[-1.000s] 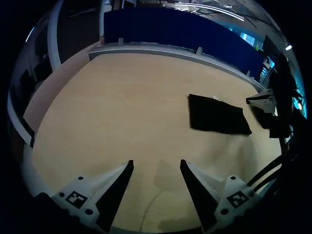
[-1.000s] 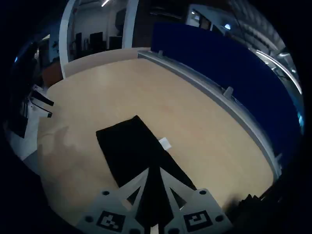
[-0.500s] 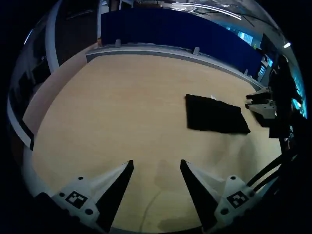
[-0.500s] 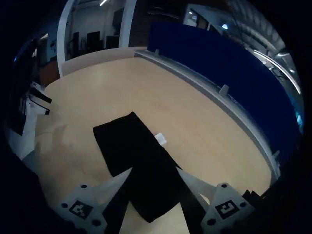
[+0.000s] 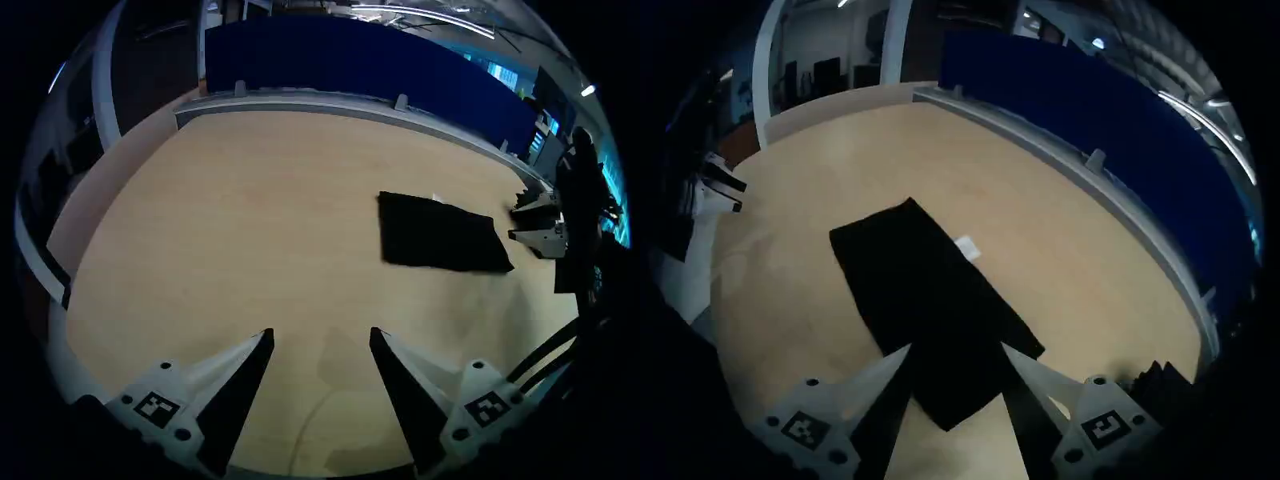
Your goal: Fold towel
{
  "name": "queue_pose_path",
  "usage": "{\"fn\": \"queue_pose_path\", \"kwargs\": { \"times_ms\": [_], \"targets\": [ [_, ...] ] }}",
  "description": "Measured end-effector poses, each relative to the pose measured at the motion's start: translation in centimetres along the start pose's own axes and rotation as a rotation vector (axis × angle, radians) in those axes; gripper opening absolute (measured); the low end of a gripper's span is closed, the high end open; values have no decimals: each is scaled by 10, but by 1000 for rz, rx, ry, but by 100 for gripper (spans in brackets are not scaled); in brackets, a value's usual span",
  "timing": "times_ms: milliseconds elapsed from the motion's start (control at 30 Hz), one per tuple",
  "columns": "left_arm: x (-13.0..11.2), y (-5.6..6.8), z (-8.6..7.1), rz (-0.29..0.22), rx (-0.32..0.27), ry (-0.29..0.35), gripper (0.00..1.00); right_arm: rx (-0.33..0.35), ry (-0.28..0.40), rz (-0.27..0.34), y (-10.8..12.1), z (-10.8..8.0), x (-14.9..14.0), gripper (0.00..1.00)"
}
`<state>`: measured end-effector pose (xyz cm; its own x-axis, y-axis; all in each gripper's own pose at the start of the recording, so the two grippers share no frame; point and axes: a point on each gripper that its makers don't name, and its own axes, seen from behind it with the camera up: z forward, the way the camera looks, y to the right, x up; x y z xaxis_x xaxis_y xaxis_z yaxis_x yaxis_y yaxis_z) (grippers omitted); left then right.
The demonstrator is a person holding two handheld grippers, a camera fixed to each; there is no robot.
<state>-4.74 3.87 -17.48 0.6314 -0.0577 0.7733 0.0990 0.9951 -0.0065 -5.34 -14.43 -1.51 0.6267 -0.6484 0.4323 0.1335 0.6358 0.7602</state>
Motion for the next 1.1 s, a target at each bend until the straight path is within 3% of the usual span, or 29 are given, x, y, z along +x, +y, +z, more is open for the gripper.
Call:
{"fn": "queue_pose_path", "kwargs": {
  "times_ms": [300, 533, 867, 1100],
  "targets": [
    [-3, 3, 1, 9, -1, -11, 88, 8, -98, 47, -2, -4, -66, 67],
    [-3, 7, 5, 14, -5, -15, 88, 19, -128, 61, -7, -3, -84, 66],
    [-4, 7, 6, 15, -4, -18, 88, 46, -156, 72, -14, 4, -99, 44],
    [-2, 8, 8, 22, -4, -20, 88, 55, -162, 80, -16, 5, -101, 19]
  ]
}}
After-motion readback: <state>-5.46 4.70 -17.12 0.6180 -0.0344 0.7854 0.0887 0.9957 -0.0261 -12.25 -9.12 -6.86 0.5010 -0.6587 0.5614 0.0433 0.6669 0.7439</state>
